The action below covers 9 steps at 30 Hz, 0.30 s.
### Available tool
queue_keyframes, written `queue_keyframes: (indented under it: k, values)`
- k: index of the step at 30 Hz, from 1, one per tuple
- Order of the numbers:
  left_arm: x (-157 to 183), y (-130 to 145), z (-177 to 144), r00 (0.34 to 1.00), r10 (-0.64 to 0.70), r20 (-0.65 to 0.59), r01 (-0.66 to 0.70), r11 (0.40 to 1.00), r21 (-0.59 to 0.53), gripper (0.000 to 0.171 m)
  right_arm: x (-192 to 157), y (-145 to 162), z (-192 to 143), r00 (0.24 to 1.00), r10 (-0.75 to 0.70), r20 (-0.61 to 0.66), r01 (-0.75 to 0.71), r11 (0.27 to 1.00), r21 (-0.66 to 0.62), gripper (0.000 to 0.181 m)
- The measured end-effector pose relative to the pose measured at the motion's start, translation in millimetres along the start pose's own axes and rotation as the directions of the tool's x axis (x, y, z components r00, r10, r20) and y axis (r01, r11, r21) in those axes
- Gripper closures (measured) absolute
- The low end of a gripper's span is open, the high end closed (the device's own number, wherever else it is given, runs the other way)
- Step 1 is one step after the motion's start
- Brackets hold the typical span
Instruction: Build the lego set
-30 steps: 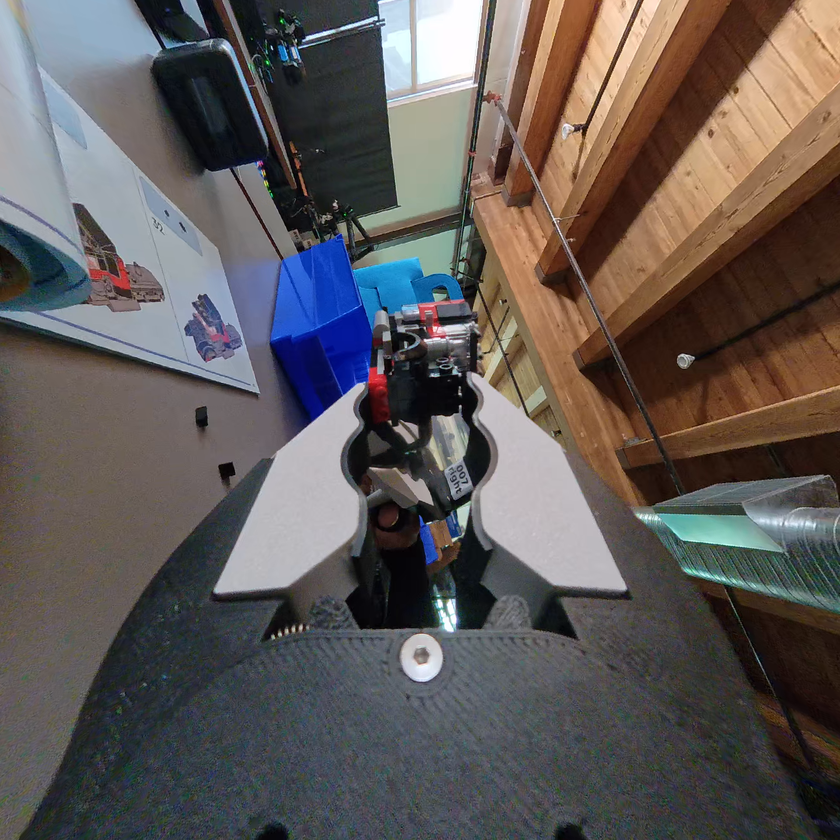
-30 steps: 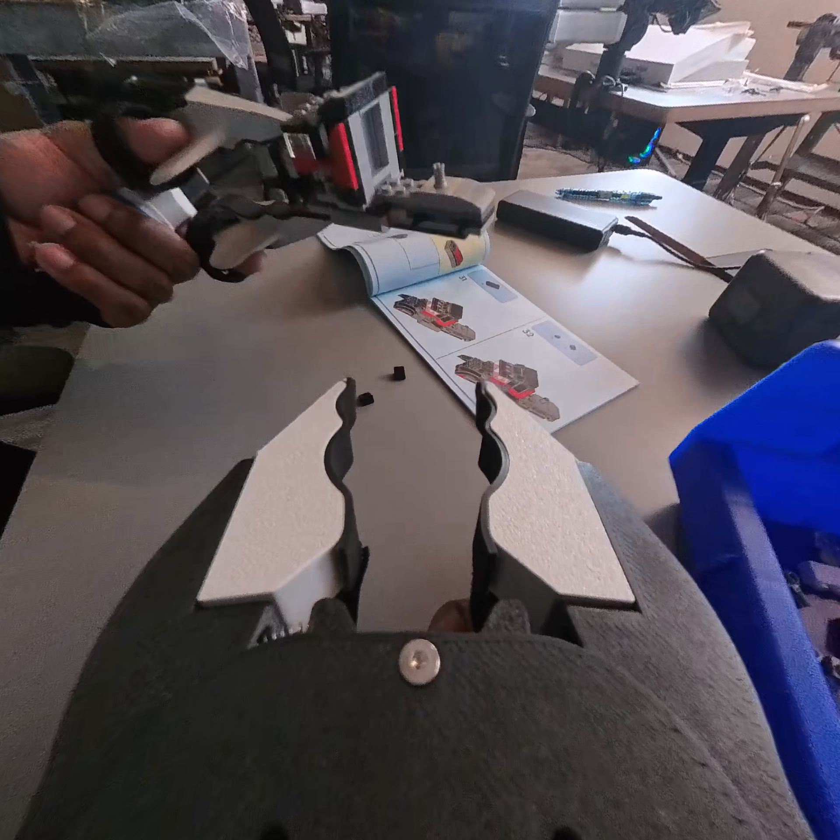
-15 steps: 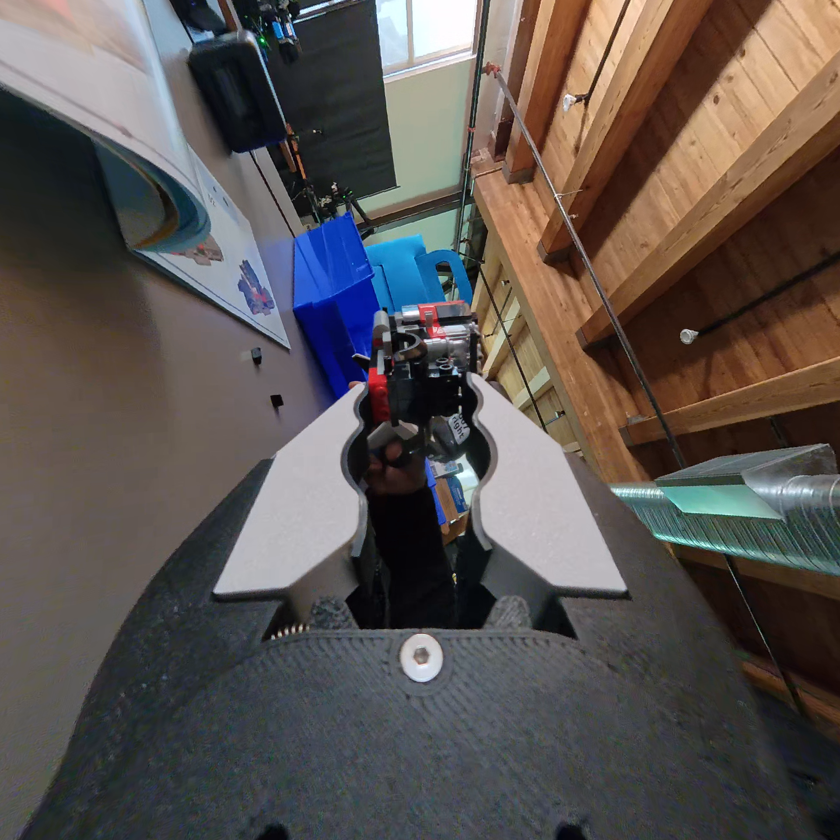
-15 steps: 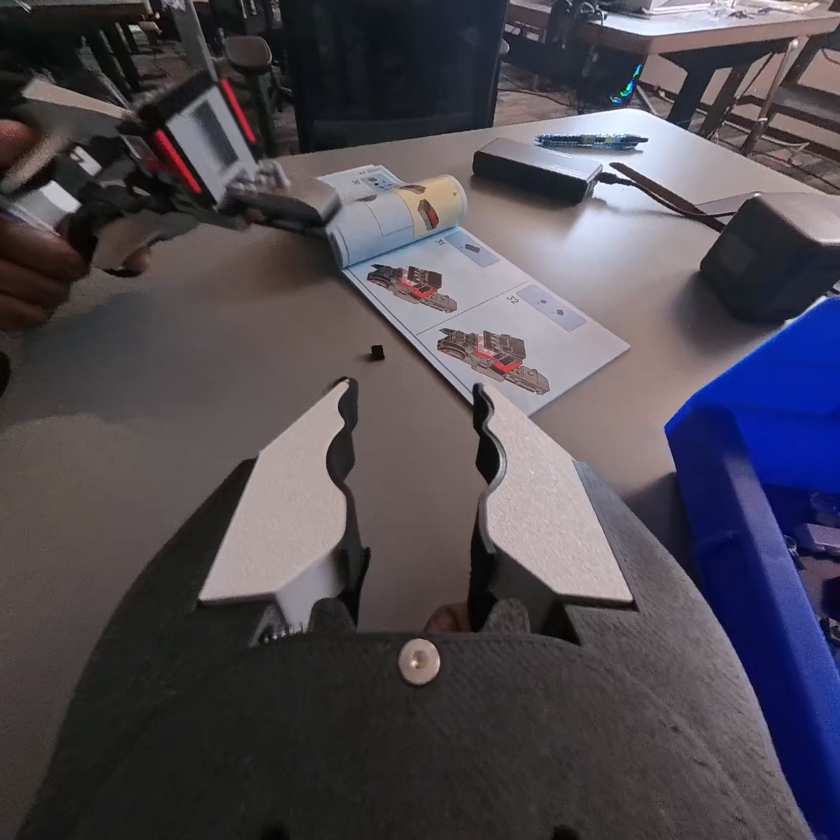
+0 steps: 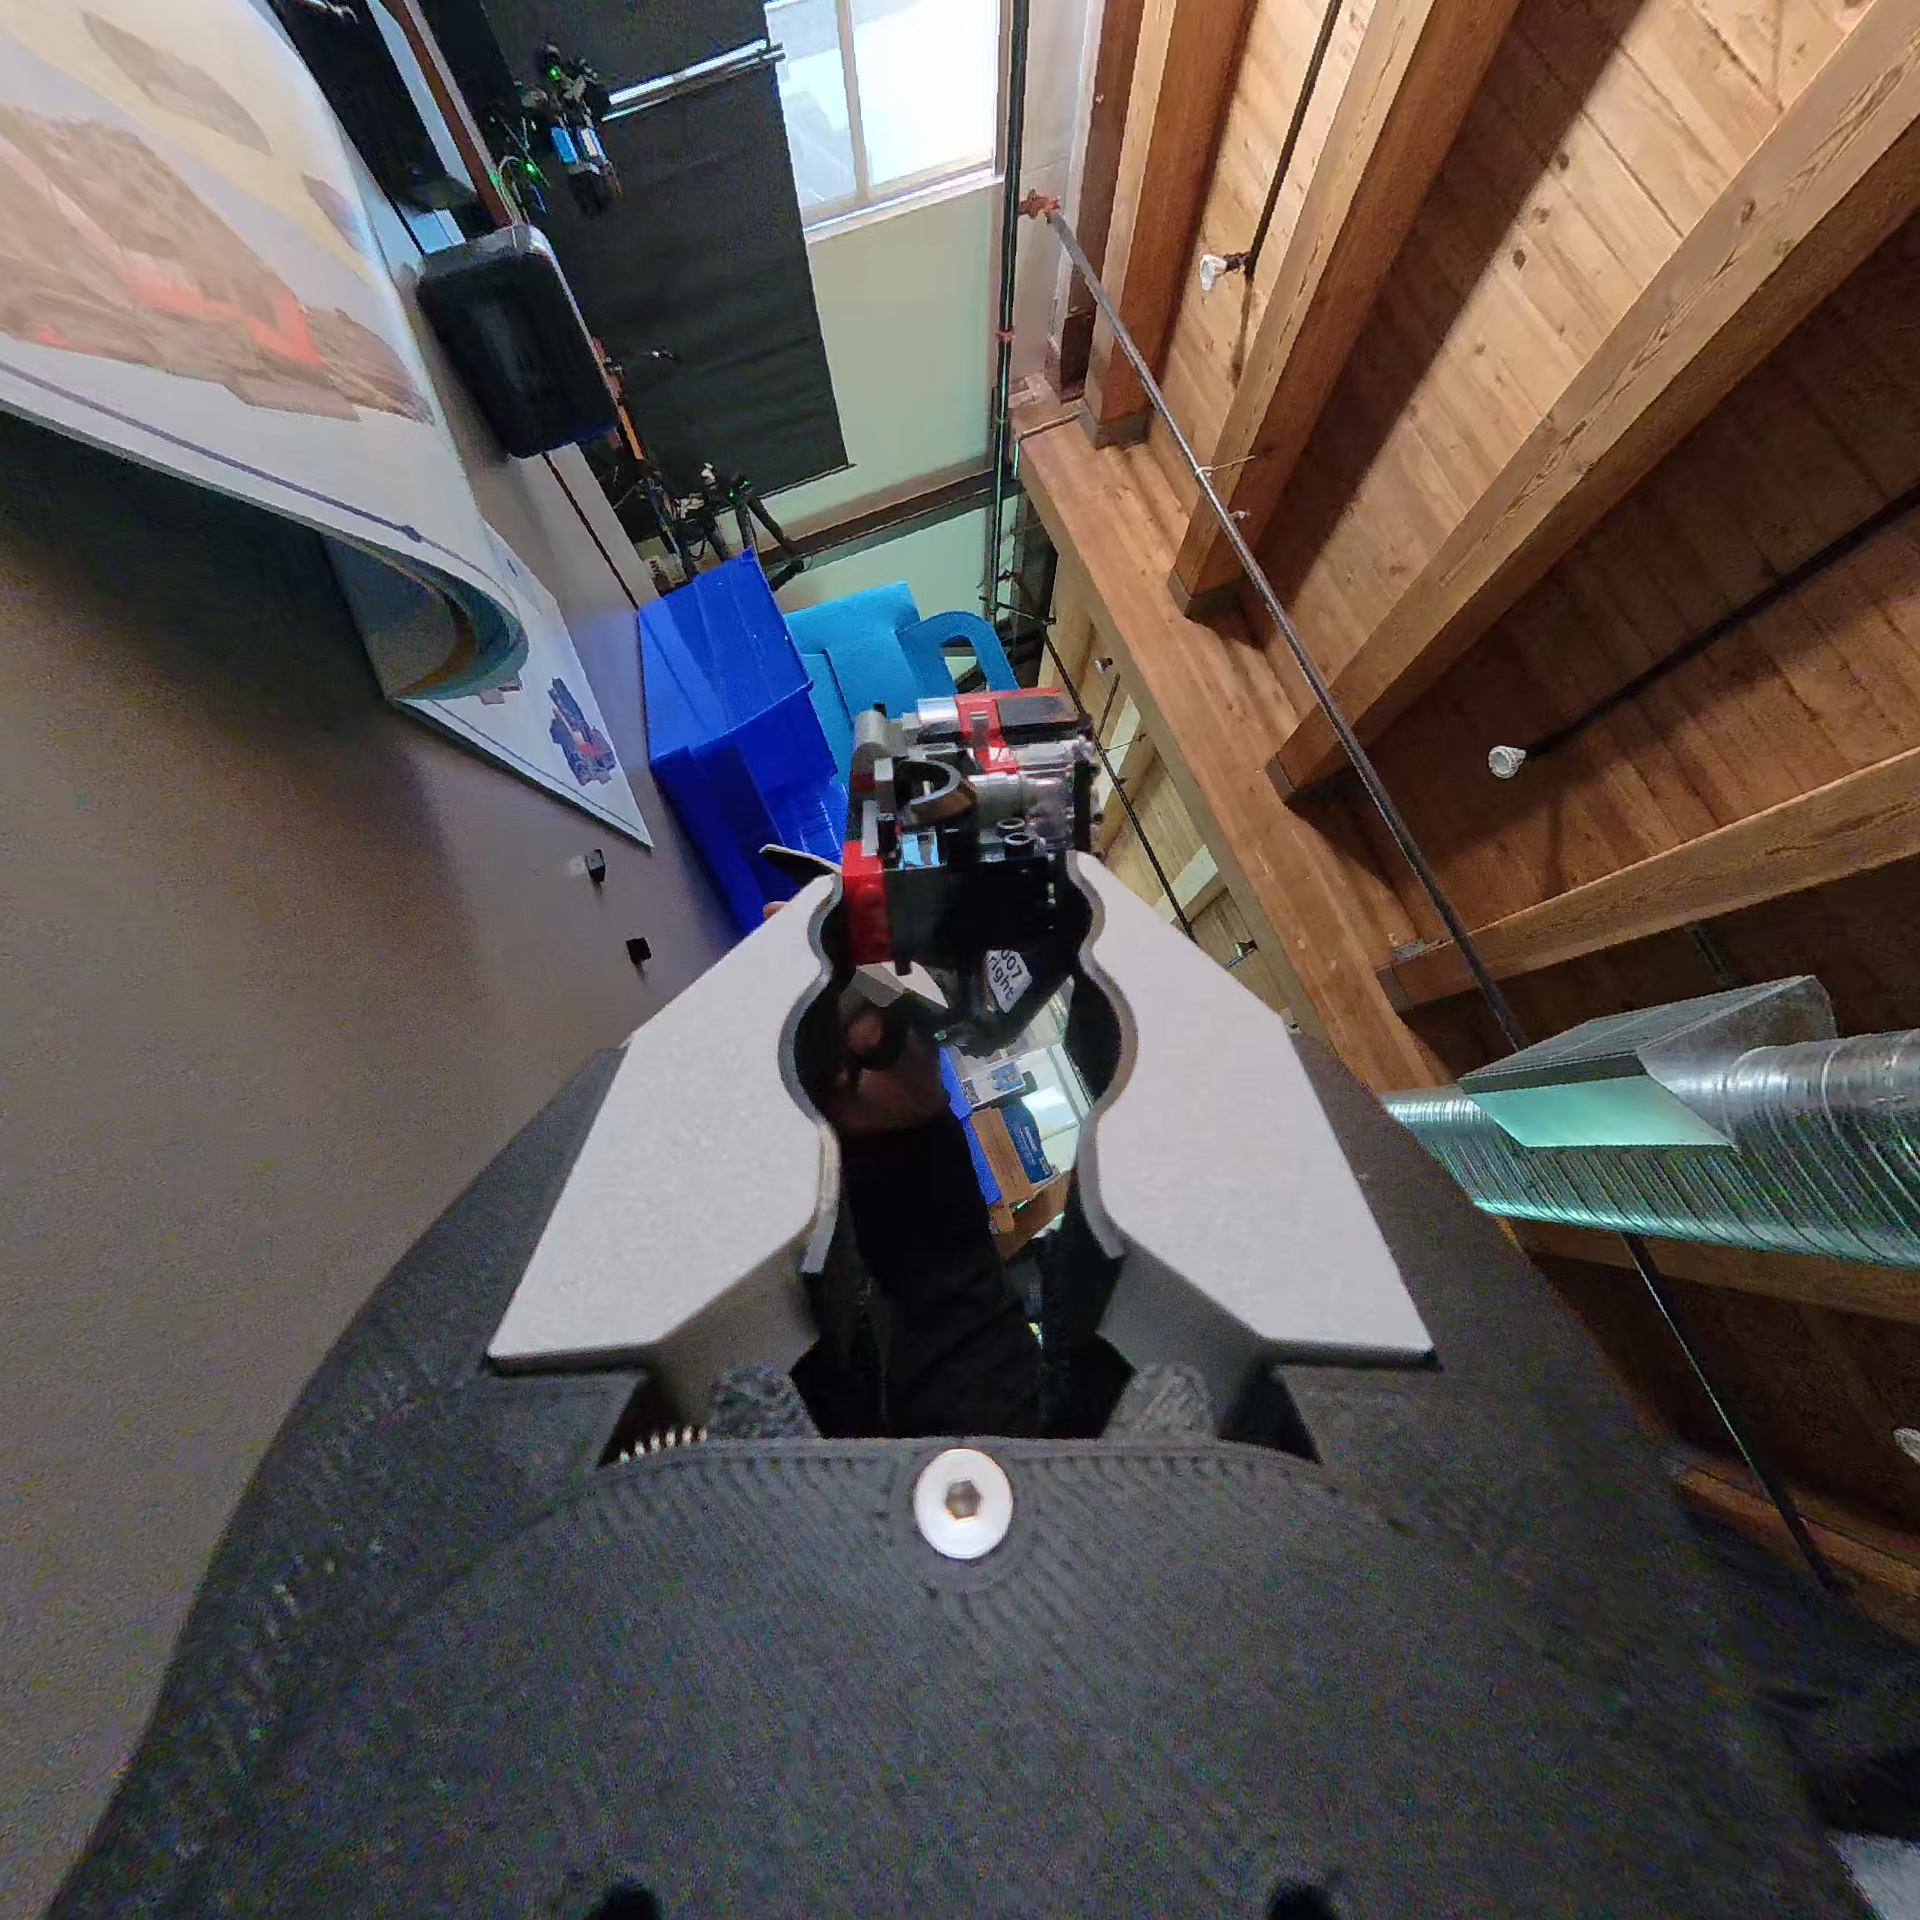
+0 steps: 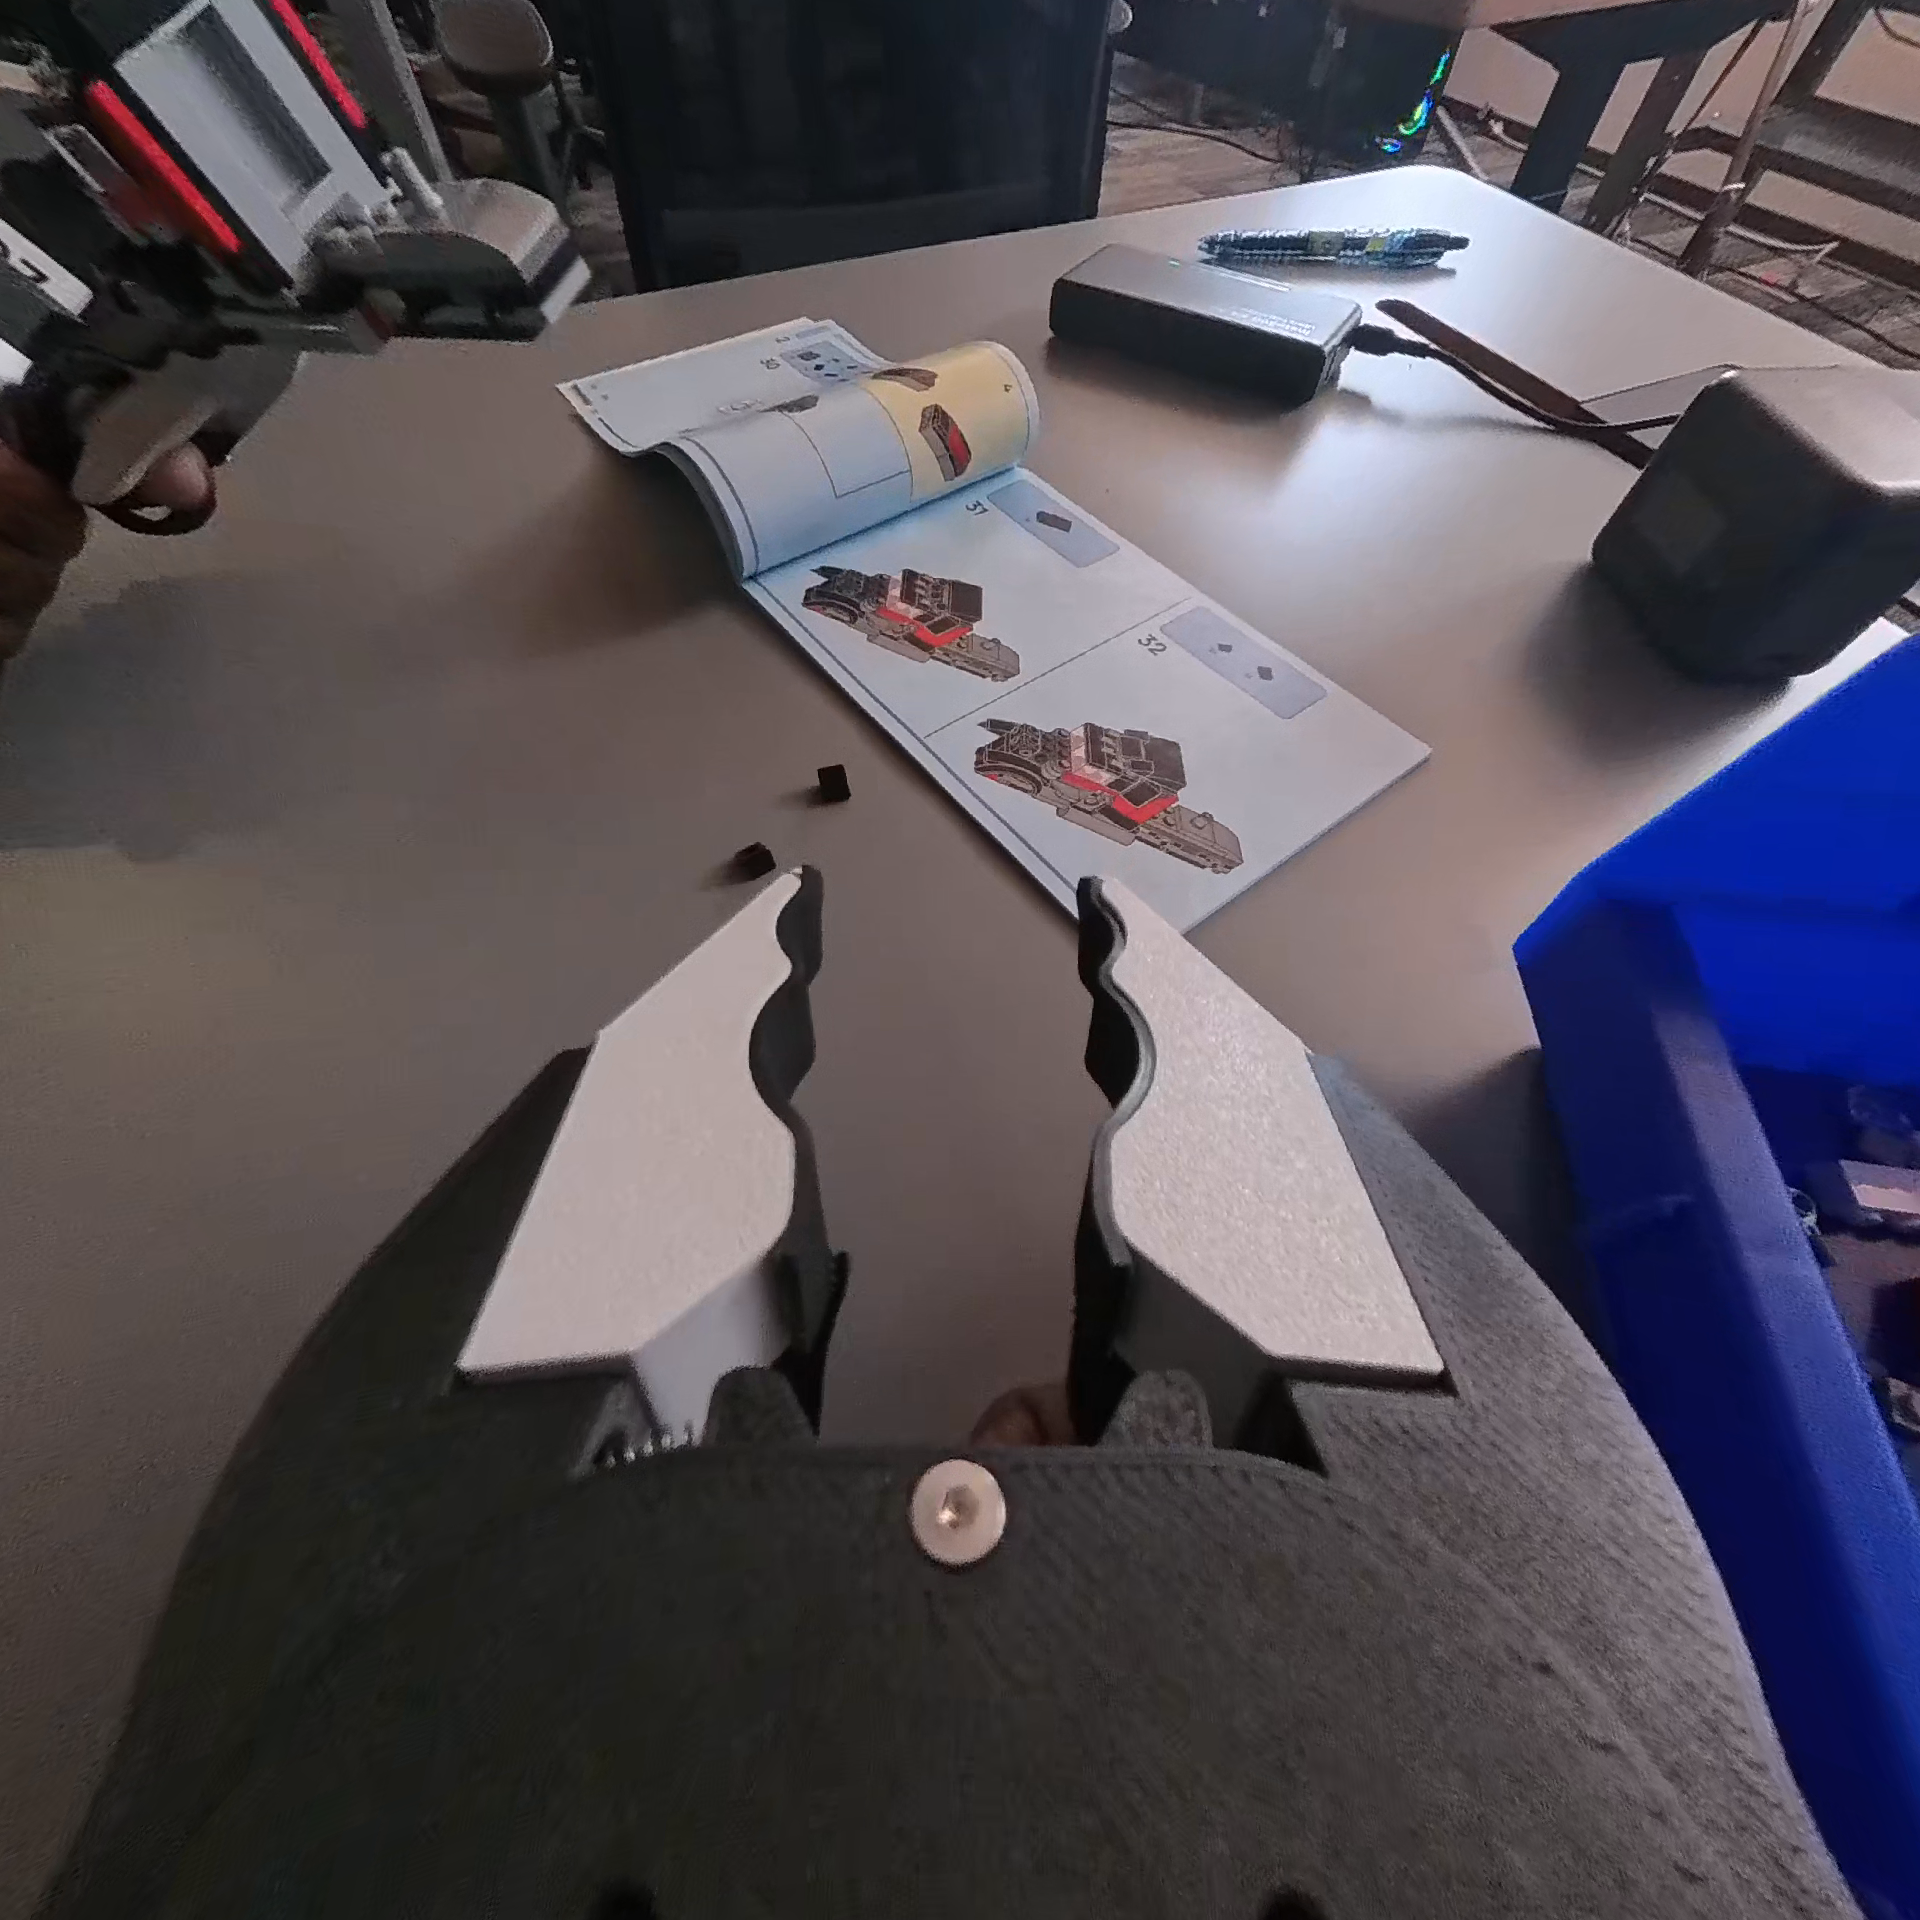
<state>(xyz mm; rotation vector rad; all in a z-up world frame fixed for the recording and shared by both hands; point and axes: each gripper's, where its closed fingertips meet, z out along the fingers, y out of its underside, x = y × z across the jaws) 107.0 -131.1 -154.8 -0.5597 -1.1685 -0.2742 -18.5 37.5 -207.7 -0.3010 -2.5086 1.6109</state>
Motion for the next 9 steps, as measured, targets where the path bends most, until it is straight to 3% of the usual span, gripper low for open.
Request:
queue_keyframes:
  k: [9]
  values:
    - [-7.3,-5.8,-4.7,0.999,-0.025,0.02,0.025,0.999,0.033,0.132,1.1,0.7,0.4,1.0,0.006,-0.005,-0.006,1.0,-0.004,0.131]
